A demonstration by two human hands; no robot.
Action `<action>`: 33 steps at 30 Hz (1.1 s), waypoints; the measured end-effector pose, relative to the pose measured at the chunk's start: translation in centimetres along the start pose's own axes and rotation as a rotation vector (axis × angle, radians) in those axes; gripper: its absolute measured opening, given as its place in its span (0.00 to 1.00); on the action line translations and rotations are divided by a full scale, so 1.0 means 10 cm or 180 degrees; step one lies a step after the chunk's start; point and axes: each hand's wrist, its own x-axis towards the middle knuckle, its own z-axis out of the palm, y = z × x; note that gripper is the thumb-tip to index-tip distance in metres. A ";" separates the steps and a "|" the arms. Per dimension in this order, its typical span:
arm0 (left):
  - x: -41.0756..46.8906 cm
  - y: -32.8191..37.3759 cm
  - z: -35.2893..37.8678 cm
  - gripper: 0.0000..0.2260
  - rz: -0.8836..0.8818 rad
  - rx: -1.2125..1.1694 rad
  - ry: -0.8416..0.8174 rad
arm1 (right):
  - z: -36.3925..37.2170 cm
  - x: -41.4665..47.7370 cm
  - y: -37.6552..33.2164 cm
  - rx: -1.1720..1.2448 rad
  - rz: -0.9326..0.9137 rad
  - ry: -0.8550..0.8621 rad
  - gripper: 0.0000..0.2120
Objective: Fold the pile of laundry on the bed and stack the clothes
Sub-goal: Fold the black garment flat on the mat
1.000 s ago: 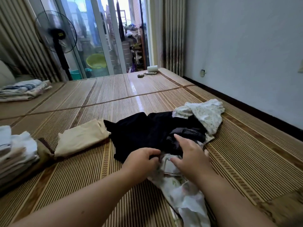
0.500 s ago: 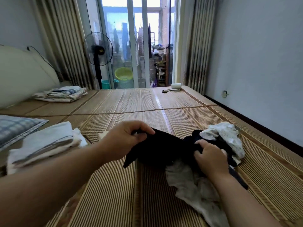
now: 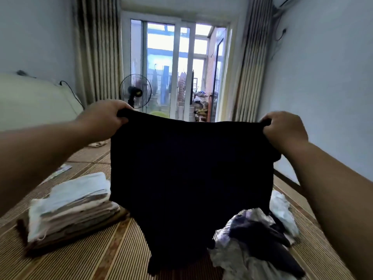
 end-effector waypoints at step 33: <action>-1.64 0.11 1.57 0.08 -0.1035 -0.3028 -0.1971 | -0.28 -0.62 -1.09 0.3658 0.0162 -0.1812 0.05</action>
